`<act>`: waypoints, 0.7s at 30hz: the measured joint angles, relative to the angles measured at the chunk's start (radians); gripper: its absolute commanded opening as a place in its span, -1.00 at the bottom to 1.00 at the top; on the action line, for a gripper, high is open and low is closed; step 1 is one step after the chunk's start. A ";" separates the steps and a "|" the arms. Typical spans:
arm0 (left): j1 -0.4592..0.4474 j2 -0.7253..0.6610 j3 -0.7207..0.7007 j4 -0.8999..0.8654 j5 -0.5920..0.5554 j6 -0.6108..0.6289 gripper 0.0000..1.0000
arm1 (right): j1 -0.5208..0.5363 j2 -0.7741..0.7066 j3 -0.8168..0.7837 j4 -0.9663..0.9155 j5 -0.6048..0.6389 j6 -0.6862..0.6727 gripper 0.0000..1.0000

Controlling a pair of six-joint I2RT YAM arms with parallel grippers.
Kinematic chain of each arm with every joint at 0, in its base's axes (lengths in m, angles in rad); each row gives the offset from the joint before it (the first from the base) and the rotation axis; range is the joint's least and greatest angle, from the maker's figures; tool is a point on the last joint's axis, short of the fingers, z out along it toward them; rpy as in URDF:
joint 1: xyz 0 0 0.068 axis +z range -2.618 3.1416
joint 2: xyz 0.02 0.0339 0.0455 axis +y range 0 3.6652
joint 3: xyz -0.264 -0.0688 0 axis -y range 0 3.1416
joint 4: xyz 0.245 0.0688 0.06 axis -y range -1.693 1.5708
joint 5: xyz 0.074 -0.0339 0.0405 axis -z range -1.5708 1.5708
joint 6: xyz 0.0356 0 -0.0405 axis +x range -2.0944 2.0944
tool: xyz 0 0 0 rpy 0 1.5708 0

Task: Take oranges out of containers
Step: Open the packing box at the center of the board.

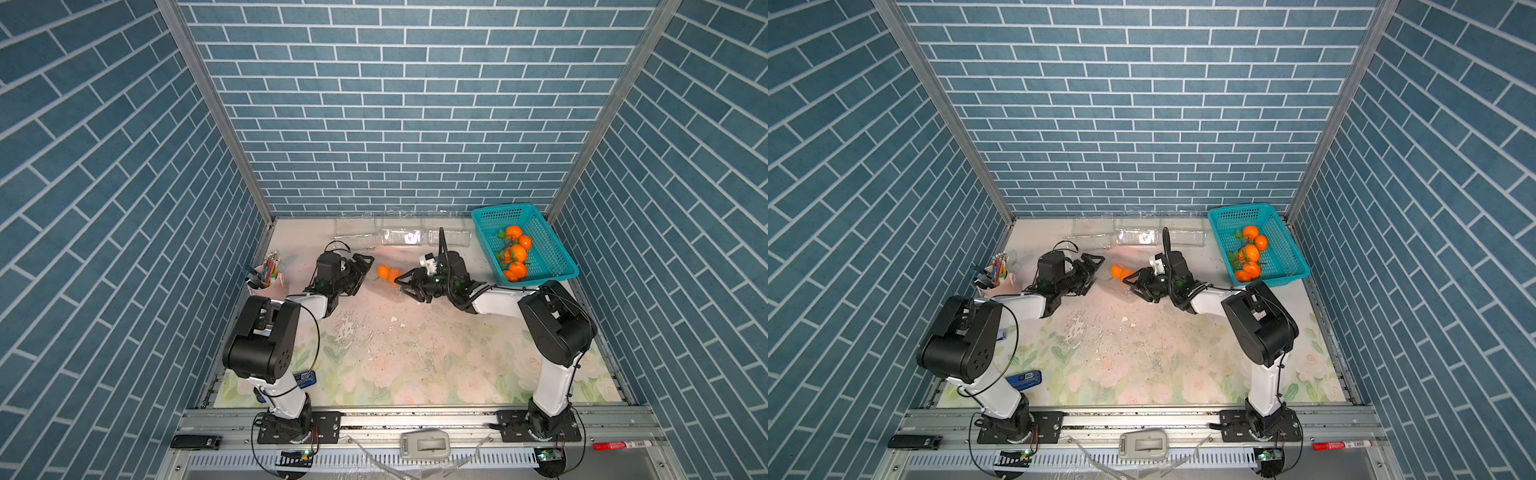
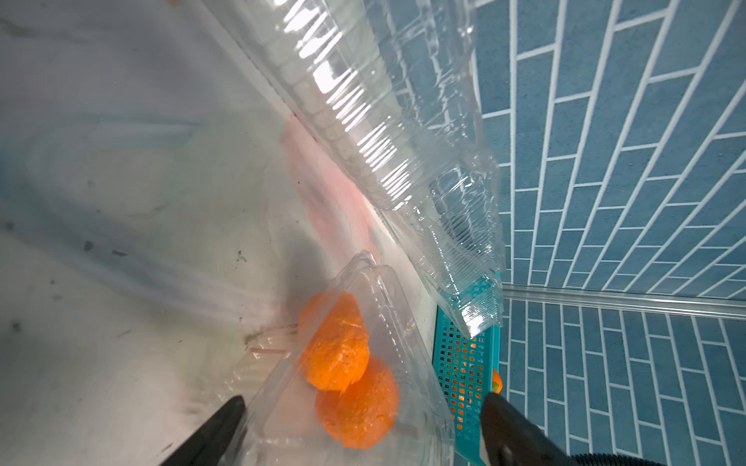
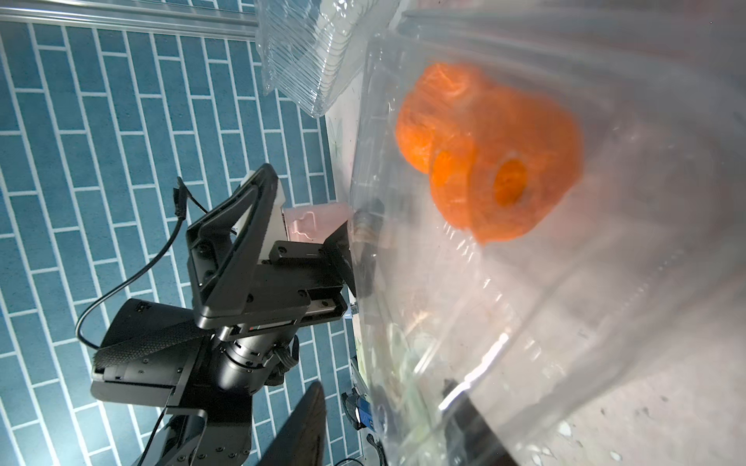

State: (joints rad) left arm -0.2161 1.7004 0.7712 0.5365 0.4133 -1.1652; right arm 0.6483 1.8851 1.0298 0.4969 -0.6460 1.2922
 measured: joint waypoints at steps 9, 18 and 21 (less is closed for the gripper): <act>-0.040 0.069 0.027 0.032 -0.001 -0.005 0.84 | -0.032 0.052 0.056 -0.012 -0.007 -0.033 0.05; -0.105 0.119 0.047 0.108 -0.018 -0.060 0.84 | -0.045 0.122 0.092 0.063 -0.013 -0.008 0.04; -0.121 0.143 0.047 0.143 -0.034 -0.090 0.84 | -0.046 0.137 0.093 0.105 -0.002 0.028 -0.09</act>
State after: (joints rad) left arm -0.3367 1.8431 0.8185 0.6792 0.3794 -1.2549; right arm 0.6025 2.0220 1.1225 0.6022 -0.6476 1.3201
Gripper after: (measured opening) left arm 0.921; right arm 0.490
